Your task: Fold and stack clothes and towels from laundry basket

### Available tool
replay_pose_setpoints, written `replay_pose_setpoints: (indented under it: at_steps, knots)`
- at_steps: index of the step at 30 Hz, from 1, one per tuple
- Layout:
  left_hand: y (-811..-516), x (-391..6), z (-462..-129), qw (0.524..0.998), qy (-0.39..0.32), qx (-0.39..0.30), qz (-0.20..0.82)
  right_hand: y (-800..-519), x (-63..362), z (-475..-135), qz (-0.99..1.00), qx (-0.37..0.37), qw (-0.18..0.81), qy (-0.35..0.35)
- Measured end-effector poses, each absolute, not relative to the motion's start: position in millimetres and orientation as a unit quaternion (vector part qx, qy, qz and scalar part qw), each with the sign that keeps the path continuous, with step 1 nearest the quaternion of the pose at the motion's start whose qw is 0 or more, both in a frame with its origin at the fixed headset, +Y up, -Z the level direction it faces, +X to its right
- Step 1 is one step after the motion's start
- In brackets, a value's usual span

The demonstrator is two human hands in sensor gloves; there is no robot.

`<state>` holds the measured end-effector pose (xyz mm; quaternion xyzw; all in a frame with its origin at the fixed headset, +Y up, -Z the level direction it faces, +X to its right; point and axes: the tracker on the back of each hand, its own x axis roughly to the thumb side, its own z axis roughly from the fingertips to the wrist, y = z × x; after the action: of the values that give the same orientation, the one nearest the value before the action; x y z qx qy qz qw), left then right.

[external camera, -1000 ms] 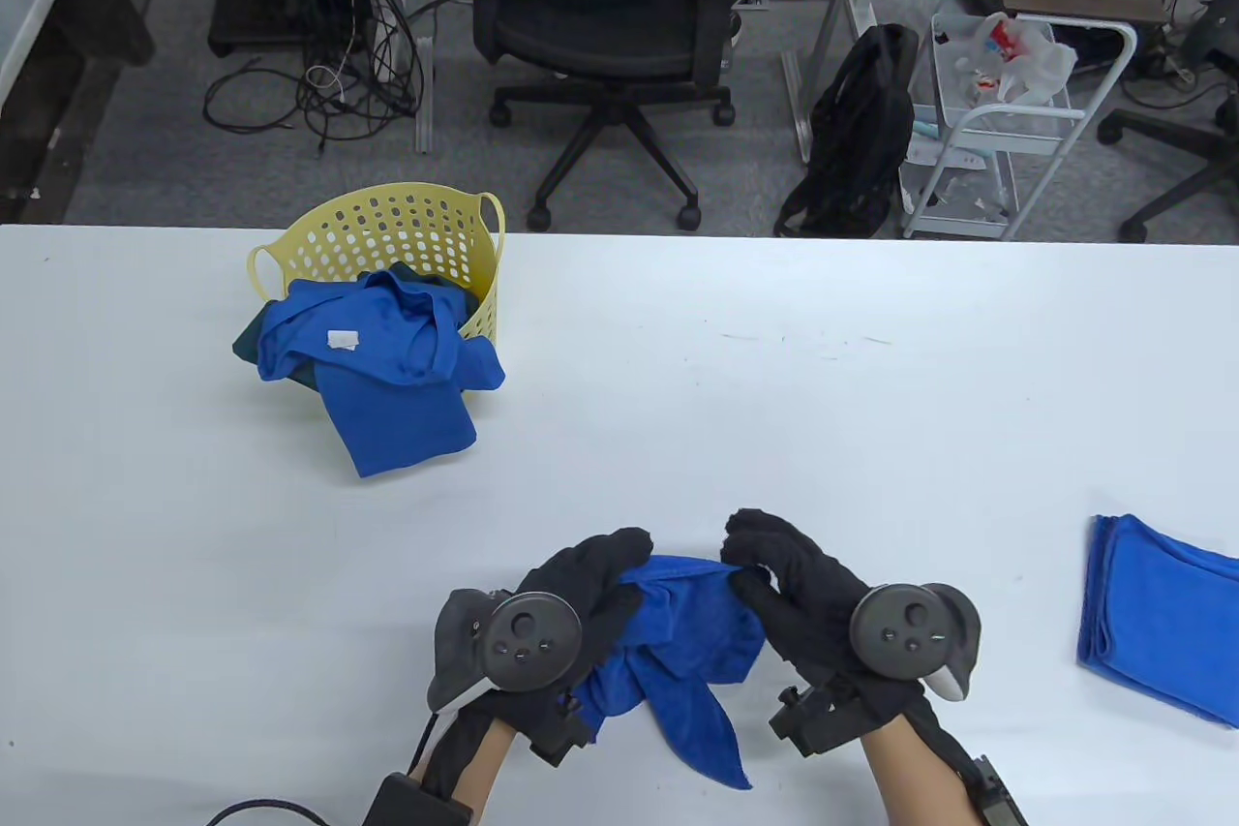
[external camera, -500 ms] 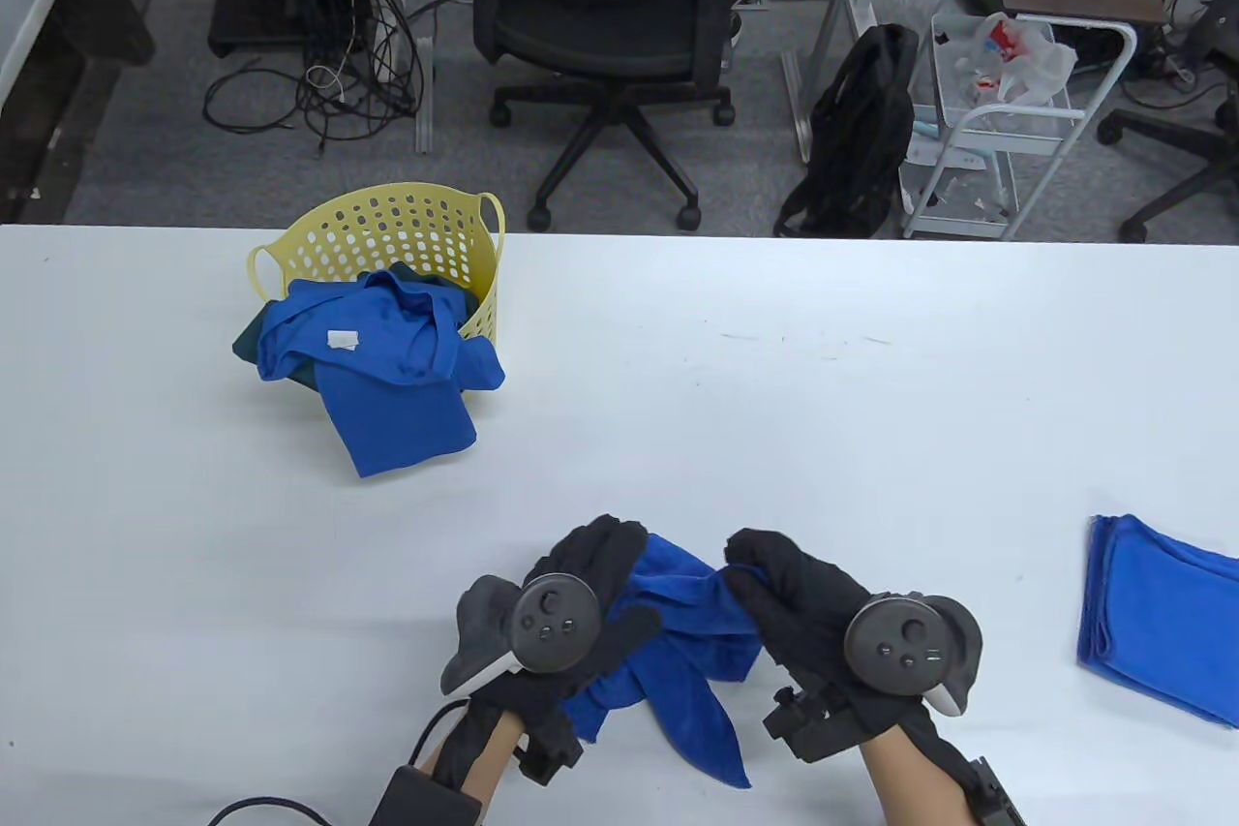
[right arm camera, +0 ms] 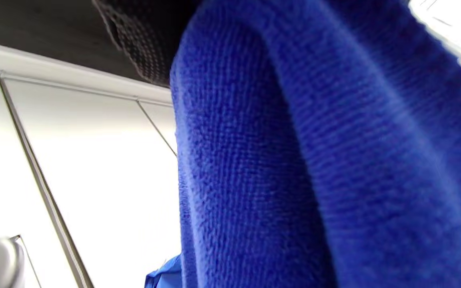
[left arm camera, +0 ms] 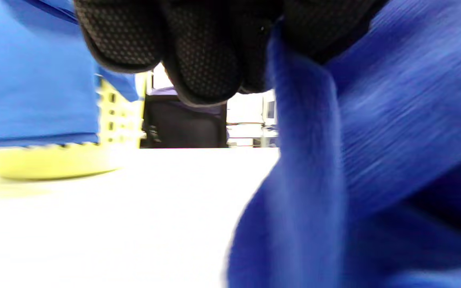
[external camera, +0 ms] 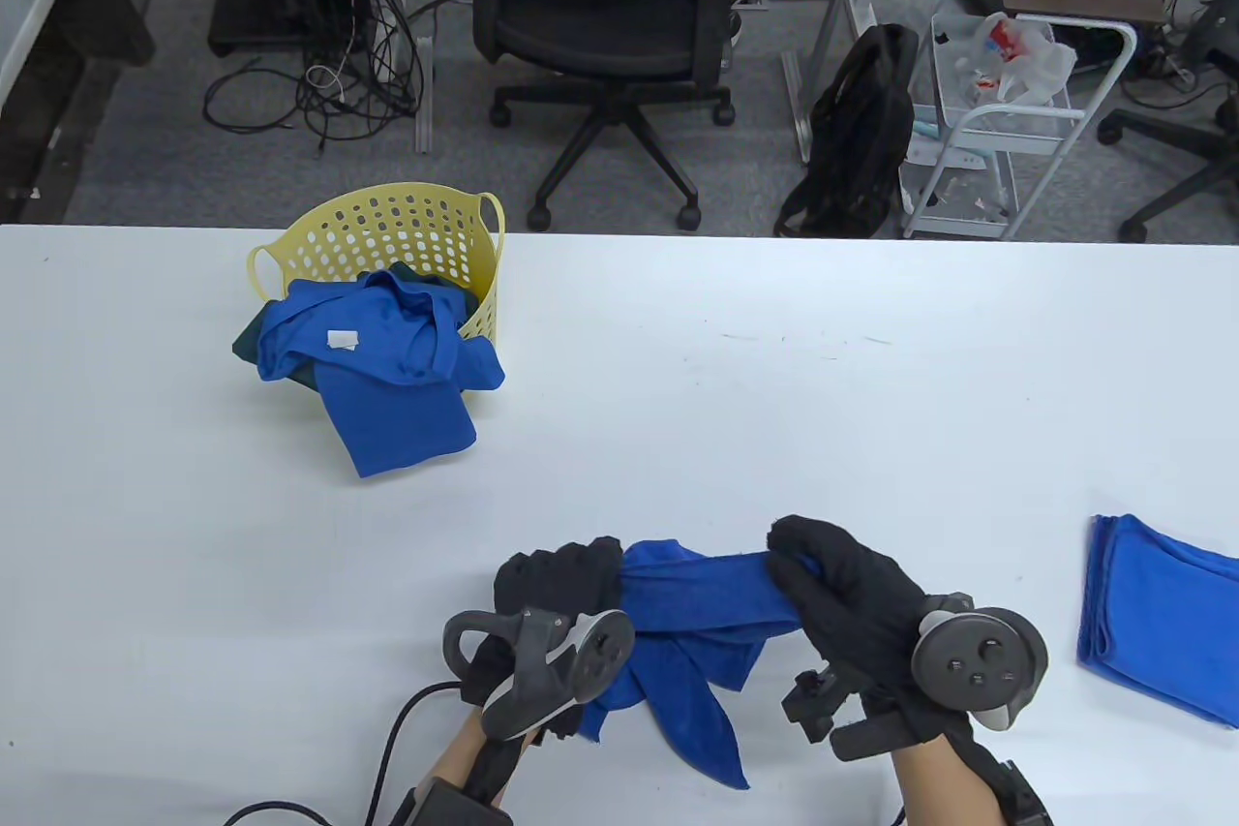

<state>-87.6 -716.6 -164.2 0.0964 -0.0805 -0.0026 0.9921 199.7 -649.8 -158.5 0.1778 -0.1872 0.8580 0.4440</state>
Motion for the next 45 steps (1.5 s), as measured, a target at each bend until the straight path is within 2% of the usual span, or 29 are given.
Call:
replay_pose_setpoints:
  at_steps: [4,7,9,11,14,19,21,24,27,29,30,33,35,36,39,41,45]
  knots:
    - [-722,-111,-175,0.995,-0.041,0.09,0.016,-649,210,-161,0.858,0.16,0.45,-0.19]
    - [-722,-130,-182,0.986,-0.062,0.048,0.144,-651,213,-163,0.86,0.143,0.451,-0.191]
    - [-723,-143,-185,0.964,-0.077,0.037,0.253,-652,218,-164,0.862,0.133,0.451,-0.19]
    - [-721,-153,-187,0.942,-0.105,0.016,0.317,-654,225,-166,0.86,0.118,0.459,-0.19]
    - [-715,-164,-189,0.906,-0.214,-0.006,0.365,-657,236,-170,0.858,0.095,0.469,-0.189]
    - [-702,-170,-190,0.818,-0.282,-0.068,0.497,-670,246,-178,0.865,0.062,0.472,-0.162]
    - [-699,-169,-188,0.821,-0.29,-0.101,0.482,-675,249,-180,0.867,0.051,0.471,-0.154]
    - [-698,-163,-186,0.878,-0.283,-0.078,0.379,-678,252,-181,0.866,0.043,0.475,-0.151]
    - [-700,-154,-185,0.893,-0.275,-0.09,0.344,-676,253,-180,0.863,0.044,0.479,-0.155]
    - [-698,-148,-183,0.917,-0.261,-0.07,0.294,-675,254,-180,0.862,0.046,0.478,-0.159]
    - [-696,-145,-181,0.933,-0.245,-0.039,0.262,-674,254,-180,0.862,0.046,0.479,-0.159]
    - [-695,-149,-180,0.948,-0.208,0.005,0.242,-673,260,-178,0.862,0.031,0.473,-0.179]
    - [-698,-164,-181,0.967,-0.139,0.022,0.213,-672,270,-178,0.866,0.016,0.458,-0.2]
    - [-700,-168,-182,0.97,-0.129,0.031,0.206,-673,272,-177,0.866,0.015,0.459,-0.196]
    - [-704,-174,-186,0.977,-0.1,-0.011,0.186,-673,270,-177,0.863,0.02,0.467,-0.19]
    - [-705,-180,-186,0.982,-0.085,0.015,0.169,-670,270,-176,0.874,0.025,0.442,-0.202]
    - [-701,-200,-187,0.958,-0.11,0.011,0.265,-668,277,-174,0.873,0.011,0.43,-0.228]
